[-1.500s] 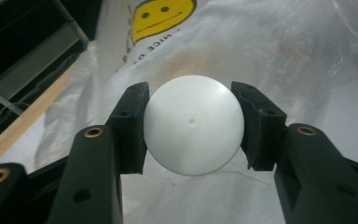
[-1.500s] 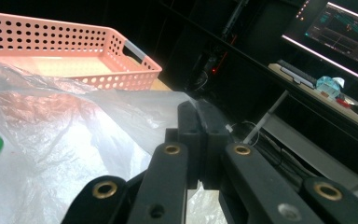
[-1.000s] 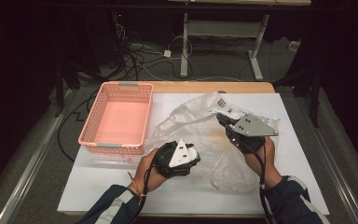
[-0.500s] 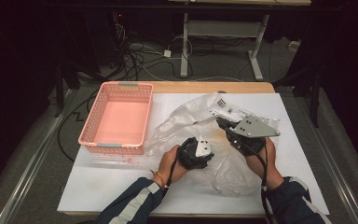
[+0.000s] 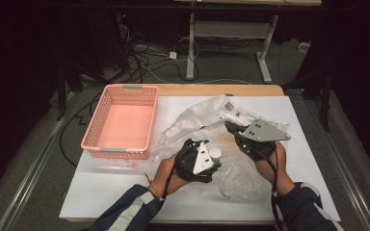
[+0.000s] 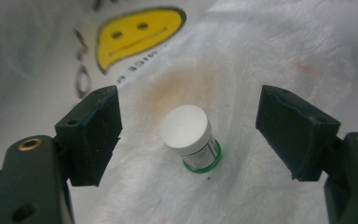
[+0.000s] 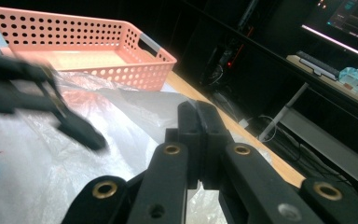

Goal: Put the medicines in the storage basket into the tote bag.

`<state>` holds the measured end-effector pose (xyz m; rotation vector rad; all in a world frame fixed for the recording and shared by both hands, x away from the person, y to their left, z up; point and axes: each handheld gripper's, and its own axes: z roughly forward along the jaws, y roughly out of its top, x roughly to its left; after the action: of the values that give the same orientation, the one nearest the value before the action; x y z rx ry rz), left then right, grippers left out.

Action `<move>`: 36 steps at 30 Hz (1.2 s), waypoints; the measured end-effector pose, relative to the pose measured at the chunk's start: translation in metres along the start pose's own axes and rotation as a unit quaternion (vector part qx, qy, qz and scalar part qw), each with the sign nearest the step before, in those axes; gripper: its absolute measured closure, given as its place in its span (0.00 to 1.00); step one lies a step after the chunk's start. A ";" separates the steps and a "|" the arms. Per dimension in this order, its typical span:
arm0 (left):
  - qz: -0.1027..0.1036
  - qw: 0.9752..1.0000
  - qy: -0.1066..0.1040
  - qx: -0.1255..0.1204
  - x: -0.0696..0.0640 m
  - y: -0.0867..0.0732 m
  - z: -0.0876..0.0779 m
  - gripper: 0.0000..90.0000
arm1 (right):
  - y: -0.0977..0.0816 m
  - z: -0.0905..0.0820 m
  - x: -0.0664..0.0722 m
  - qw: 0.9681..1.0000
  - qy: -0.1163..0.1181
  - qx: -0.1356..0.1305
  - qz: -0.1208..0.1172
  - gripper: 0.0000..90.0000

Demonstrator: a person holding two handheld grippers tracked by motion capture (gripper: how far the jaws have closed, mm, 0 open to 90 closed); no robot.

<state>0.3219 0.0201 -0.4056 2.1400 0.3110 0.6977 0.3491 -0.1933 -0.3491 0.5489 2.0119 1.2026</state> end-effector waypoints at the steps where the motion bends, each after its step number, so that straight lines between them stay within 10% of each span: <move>1: 0.008 1.000 0.010 -0.007 0.001 0.001 -0.010 0.24 | 0.000 0.000 0.000 1.000 0.000 0.000 0.000 1.00; 9: 0.005 0.996 0.075 -0.047 0.013 -0.007 -0.071 0.24 | -0.002 0.002 0.001 1.000 0.006 0.003 -0.003 1.00; 17: -0.027 0.993 0.118 0.015 0.025 -0.053 -0.097 0.21 | -0.005 0.005 0.000 1.000 0.009 0.015 0.002 1.00; 31: -0.094 0.986 0.094 0.099 0.038 -0.097 -0.080 0.21 | -0.010 0.006 -0.001 1.000 0.006 0.024 0.001 1.00; 35: -0.103 0.986 0.077 0.101 0.043 -0.102 -0.076 0.42 | -0.013 0.007 -0.005 1.000 0.003 0.027 0.004 1.00; 36: -0.104 0.987 0.073 0.101 0.043 -0.102 -0.076 0.63 | -0.014 0.007 -0.007 1.000 0.000 0.030 0.005 1.00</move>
<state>0.3147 0.1511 -0.4326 2.2080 0.6994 0.7278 0.3593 -0.2008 -0.3614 0.5884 2.0530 1.1507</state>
